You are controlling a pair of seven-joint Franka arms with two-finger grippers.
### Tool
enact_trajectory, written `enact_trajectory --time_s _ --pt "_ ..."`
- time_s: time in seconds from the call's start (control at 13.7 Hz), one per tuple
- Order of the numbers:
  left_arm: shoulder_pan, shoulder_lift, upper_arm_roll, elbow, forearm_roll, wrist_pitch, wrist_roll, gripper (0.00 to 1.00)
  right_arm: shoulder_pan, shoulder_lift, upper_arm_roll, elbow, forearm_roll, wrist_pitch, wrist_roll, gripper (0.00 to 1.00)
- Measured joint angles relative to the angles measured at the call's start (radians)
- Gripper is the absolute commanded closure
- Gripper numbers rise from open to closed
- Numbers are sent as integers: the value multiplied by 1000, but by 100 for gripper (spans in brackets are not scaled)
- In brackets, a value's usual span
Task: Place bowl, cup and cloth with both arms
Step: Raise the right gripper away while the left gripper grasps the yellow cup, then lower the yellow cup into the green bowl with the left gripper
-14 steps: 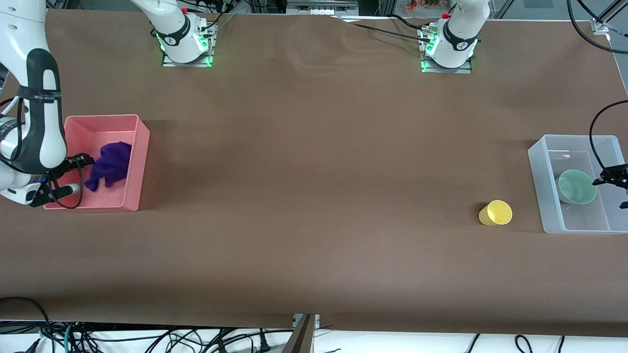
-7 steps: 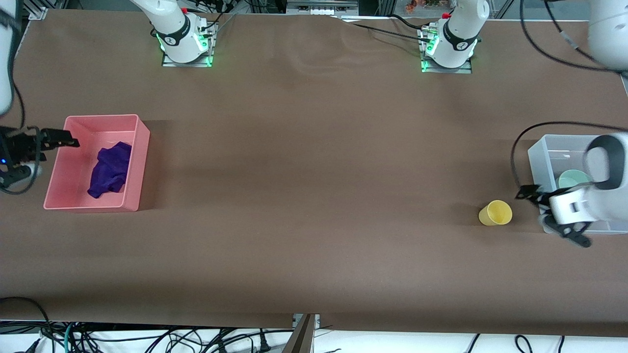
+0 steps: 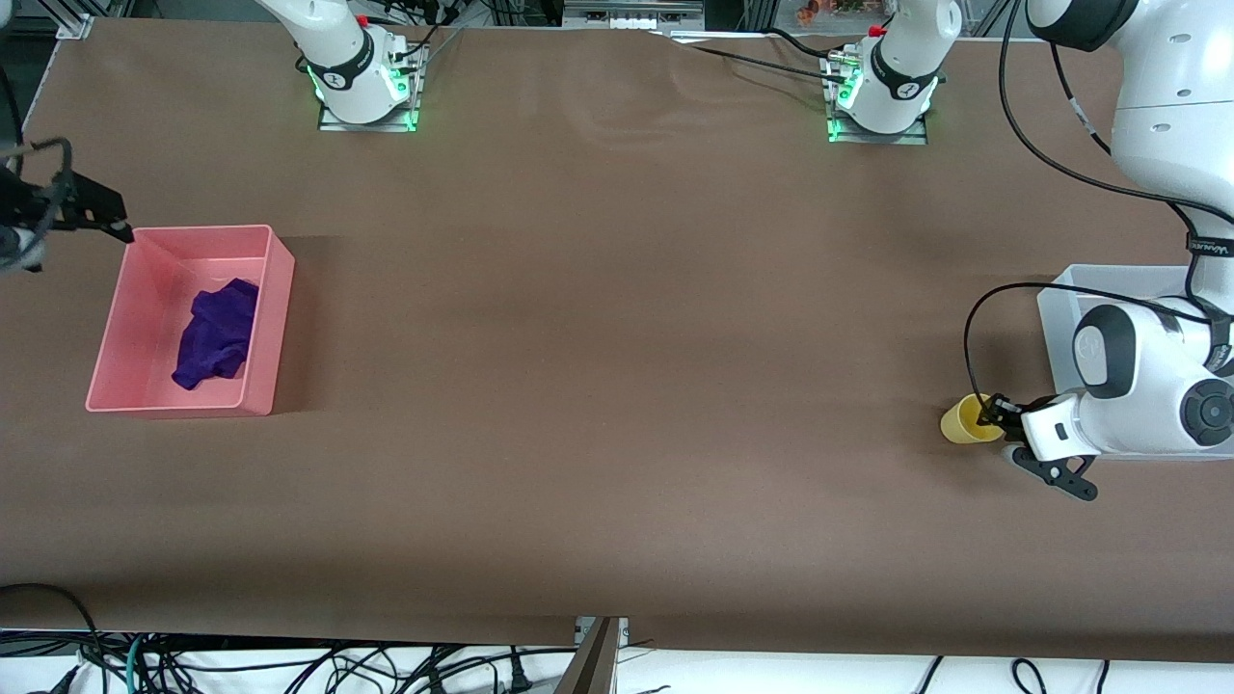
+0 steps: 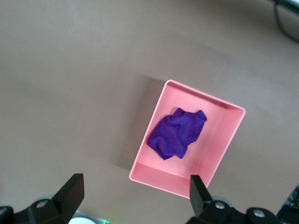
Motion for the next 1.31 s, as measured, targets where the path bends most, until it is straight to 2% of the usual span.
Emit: enact_trajectory --time_s 0.15,0.36,0.66,0.88,1.09,1.31 --pt "-1 1 0 -1 0 0 0 100 -6 -23 1 -26 0 20 19 0" --pt "-2 -5 -2 4 0 -13 0 100 -6 -28 29 -43 0 -18 253 0" --pt "0 -112 3 59 23 -247 11 100 -6 -25 45 -55 0 -28 307 0" --pt "29 -223 24 81 149 -338 152 100 -6 -20 45 -55 0 -28 307 0" --pt "149 -239 36 73 192 -324 315 100 -5 -16 46 -55 0 -28 307 0" --pt "270 -174 37 32 193 -209 431 100 -6 -15 46 -55 0 -28 308 0"
